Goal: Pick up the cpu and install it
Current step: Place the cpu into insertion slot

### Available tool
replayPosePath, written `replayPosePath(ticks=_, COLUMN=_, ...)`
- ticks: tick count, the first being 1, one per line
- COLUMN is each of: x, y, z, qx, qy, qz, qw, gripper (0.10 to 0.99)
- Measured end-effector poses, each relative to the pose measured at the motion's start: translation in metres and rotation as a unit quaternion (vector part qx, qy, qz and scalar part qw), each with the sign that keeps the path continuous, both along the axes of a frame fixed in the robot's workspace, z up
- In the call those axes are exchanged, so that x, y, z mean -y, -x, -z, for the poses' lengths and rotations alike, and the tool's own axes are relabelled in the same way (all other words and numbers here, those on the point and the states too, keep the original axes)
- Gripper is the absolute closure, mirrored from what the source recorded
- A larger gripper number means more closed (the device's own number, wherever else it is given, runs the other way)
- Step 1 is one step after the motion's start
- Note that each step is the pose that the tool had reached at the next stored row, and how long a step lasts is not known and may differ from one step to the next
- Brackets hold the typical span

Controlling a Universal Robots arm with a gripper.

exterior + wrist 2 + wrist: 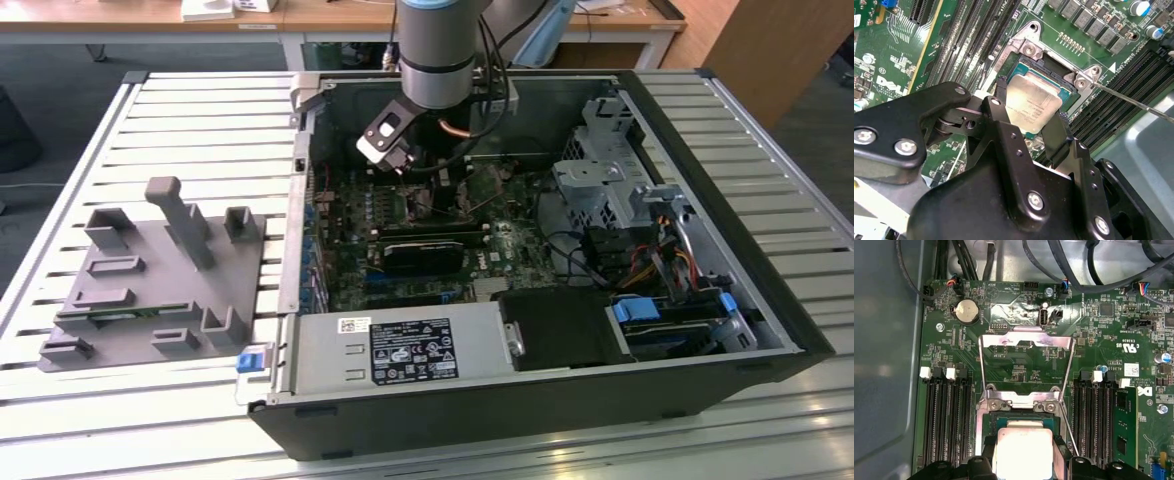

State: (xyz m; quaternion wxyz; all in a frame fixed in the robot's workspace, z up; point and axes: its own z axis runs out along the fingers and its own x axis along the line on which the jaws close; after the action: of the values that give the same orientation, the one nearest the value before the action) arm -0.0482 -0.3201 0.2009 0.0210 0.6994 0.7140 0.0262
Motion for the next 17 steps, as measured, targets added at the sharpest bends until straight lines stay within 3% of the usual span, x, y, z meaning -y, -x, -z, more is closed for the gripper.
replayPosePath(ticks=17, x=-0.0013, y=0.0000, z=0.0047, qx=-0.0002, qy=-0.0001, qz=0.000, qw=1.0000, gripper=0.553)
